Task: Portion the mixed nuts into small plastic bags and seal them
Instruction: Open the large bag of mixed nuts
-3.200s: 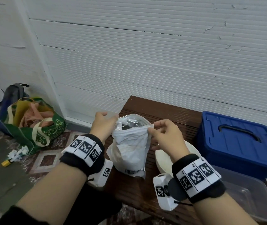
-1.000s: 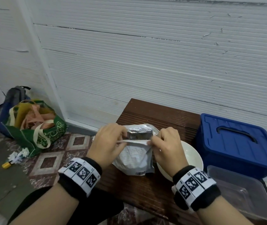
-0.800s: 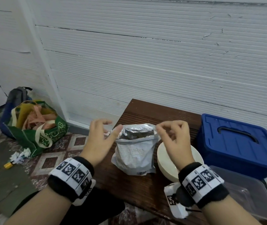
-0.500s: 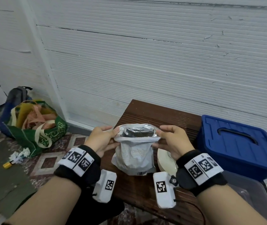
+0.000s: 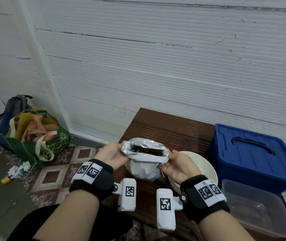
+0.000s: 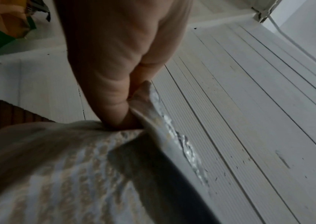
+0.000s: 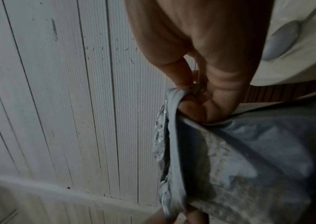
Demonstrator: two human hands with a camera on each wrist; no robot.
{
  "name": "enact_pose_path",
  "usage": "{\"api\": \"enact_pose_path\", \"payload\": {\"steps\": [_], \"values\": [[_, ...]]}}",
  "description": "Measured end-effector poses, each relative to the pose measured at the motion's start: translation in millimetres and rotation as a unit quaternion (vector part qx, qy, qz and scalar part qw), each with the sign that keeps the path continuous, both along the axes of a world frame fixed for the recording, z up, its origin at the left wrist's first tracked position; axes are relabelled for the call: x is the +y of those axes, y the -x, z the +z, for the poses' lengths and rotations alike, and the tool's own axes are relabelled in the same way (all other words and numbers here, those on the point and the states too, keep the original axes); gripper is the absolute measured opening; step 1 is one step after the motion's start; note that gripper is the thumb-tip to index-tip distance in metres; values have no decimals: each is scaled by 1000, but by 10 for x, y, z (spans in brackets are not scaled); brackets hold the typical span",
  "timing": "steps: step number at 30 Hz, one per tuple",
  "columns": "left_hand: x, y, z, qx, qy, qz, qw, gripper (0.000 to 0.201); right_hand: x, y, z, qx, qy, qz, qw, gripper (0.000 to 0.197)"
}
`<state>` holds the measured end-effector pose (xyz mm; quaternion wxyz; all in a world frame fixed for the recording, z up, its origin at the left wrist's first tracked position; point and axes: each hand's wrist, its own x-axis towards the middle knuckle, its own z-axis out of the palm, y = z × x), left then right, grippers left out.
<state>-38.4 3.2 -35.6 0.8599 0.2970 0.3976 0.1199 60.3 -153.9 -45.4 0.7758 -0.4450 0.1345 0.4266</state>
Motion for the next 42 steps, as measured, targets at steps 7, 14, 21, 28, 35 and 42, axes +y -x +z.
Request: {"api": "enact_pose_path", "payload": {"steps": [7,14,21,28,35,42], "values": [[69,-72,-91,53,-104,-50,992,35,-136,-54,35,-306,129,62,941,27],[47,-188,51,60,-161,-136,976,18,37,-169,48,-335,227,57,913,17],[72,-264,-21,64,-110,-116,985,31,65,-213,-7,8,54,-31,998,46],[57,-242,-272,50,-145,-79,985,50,-60,-100,13,-56,109,24,992,15],[120,-104,-199,73,-179,-110,975,39,-134,-141,31,-14,78,-15,997,50],[79,-38,-169,40,-82,-140,986,24,-58,-161,-140,64,63,-60,994,54]]}}
